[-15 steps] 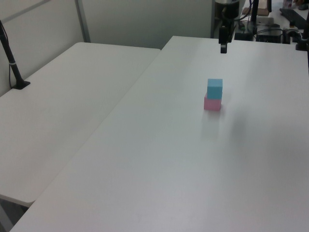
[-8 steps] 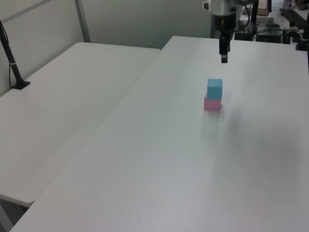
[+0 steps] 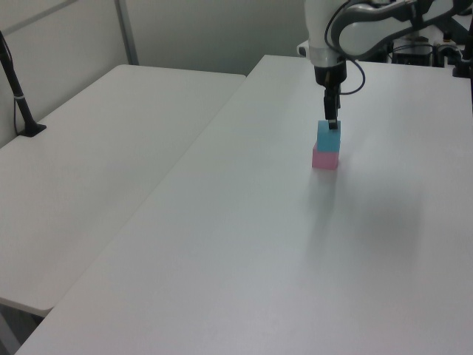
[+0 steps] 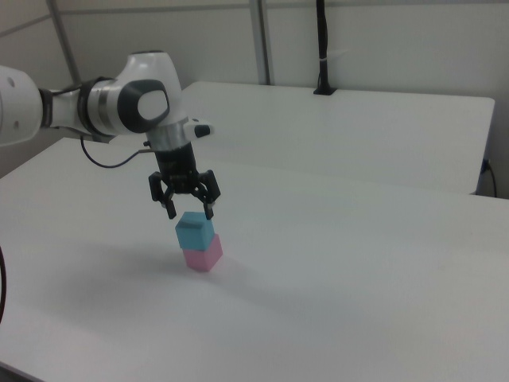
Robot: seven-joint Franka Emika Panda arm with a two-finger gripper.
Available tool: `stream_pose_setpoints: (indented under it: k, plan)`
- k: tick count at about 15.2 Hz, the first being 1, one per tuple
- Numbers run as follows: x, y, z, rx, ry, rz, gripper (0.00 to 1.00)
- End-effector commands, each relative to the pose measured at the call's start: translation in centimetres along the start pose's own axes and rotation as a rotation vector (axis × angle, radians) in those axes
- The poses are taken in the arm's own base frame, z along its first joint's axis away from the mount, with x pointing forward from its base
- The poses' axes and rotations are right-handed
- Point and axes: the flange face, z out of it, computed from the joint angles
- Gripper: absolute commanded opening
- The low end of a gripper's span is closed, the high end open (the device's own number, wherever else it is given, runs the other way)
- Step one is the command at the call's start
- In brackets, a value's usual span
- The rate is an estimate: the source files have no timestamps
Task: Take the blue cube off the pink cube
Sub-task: 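Lower the open gripper down over the light blue cube, then close the gripper on the light blue cube, then lift the blue cube off the pink cube and move it aside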
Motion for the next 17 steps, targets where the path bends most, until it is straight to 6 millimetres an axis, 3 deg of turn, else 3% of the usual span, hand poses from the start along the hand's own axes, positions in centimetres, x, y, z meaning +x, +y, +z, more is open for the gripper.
stream_pose_setpoints:
  k: [1, 4, 6, 7, 9, 11, 12, 13, 17]
  plan:
    - [1.0, -0.6, 1.8, -0.025, 0.015, -0.022, 1.0]
    - [1.3, -1.6, 2.4, -0.026, 0.005, -0.018, 0.91]
    - [1.2, -1.9, 2.1, -0.023, 0.002, 0.011, 0.72]
    - [0.8, -1.8, 1.3, -0.013, 0.008, 0.032, 0.62]
    - [-0.5, -1.7, -0.3, 0.005, 0.004, 0.041, 0.59]
    - [-3.8, -1.4, -1.9, 0.033, -0.011, 0.044, 0.57]
    - [-5.4, -1.4, -1.8, 0.046, -0.024, 0.041, 0.56]
    - [-7.5, -1.5, -1.1, 0.06, -0.042, 0.036, 0.55]
    - [-11.4, -2.1, 2.9, 0.082, -0.126, 0.03, 0.55]
